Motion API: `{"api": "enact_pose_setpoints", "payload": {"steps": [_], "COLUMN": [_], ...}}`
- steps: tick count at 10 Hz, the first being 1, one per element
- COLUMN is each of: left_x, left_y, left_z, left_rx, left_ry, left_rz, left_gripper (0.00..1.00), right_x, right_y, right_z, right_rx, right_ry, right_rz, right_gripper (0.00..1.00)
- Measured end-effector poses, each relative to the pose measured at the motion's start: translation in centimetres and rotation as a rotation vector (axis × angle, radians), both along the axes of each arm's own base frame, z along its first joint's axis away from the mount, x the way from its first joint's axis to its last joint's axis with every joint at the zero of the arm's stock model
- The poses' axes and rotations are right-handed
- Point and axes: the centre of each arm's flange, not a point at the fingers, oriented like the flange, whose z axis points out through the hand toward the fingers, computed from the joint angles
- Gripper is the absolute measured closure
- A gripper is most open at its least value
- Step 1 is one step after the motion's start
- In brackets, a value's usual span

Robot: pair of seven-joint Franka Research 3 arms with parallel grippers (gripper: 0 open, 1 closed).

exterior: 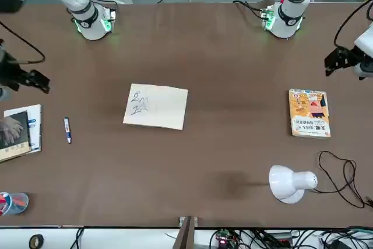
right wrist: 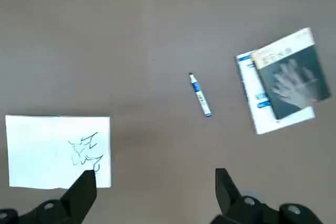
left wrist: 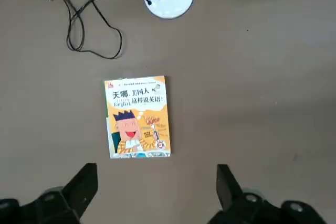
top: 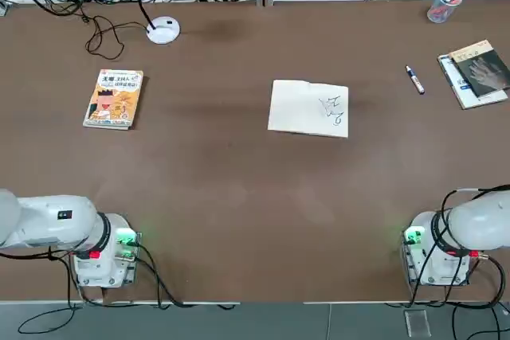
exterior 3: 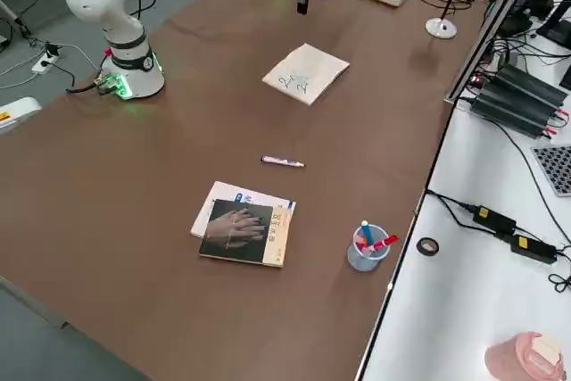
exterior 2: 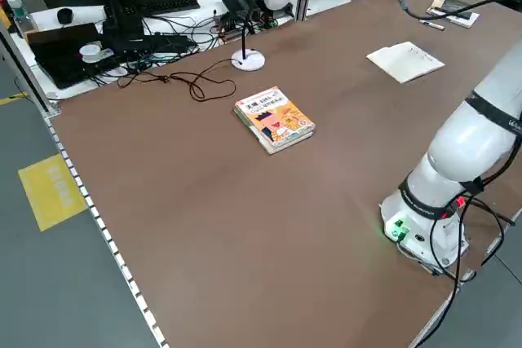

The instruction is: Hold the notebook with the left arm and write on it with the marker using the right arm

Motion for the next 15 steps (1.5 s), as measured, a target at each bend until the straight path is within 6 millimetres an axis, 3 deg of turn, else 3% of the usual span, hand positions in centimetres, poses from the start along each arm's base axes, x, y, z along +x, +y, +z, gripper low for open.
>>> {"api": "enact_pose_setpoints", "payload": {"steps": [3,7,10,15], "left_x": [-1.1,-2.2,-2.5,-2.6], "left_y": [0.2,1.2,2.4,2.5], "left_z": [2.1,2.6,2.5,2.6], "left_rx": [0.006,0.014,0.015,0.015], "left_ry": [0.038,0.114,0.148,0.157], "left_rz": [0.005,0.025,0.046,0.047], "left_gripper": [0.0,0.0,0.0,0.0], "right_x": [-0.2,0.0,0.2,0.3], "right_y": [-1.2,-3.1,-2.3,-2.3], "right_z": [2.4,2.1,1.9,1.9], "right_rx": [-0.006,-0.009,-0.011,-0.012], "right_ry": [-0.023,-0.009,-0.017,-0.019], "right_rz": [0.009,-0.059,-0.059,-0.071], "right_gripper": [0.0,0.0,0.0,0.0]}}
